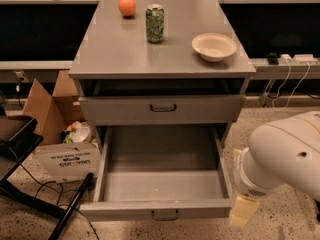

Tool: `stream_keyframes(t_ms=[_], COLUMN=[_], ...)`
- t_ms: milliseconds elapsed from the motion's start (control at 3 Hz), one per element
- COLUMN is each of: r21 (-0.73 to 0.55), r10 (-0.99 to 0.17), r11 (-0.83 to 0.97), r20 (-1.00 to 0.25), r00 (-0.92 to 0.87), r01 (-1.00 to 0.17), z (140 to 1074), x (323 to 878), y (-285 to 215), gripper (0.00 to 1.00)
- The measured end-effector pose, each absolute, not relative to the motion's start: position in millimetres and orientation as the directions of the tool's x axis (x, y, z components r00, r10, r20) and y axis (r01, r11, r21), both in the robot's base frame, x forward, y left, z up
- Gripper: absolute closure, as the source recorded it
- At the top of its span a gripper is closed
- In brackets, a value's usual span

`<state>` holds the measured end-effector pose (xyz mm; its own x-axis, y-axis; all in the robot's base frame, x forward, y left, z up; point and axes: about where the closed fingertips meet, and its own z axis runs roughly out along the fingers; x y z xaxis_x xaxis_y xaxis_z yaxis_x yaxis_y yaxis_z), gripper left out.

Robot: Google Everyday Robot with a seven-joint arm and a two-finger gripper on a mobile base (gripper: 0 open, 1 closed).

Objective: Close middle drawer

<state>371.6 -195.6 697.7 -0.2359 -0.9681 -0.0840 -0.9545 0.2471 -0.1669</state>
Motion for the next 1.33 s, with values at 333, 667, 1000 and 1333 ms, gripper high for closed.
stream_keyframes(t_ms=[333, 667, 1000, 1333], r21=[-0.085, -0.047, -0.017, 0.020], r10=[-0.955, -0.947, -0.946, -0.943], r11=[0.290, 0.309, 0.308, 0.308], r20=[-0.095, -0.100, -0.112, -0.130], r00=[-0.282, -0.304, -0.305, -0.307], r01=[-0.953, -0.950, -0.951, -0.951], z=[621.5, 555.8, 497.1, 450.1], x=[341.8, 328.9, 329.7, 330.2], y=[-196.9, -199.7, -200.6, -196.6], gripper=[0.00, 0.00, 0.18, 0.42])
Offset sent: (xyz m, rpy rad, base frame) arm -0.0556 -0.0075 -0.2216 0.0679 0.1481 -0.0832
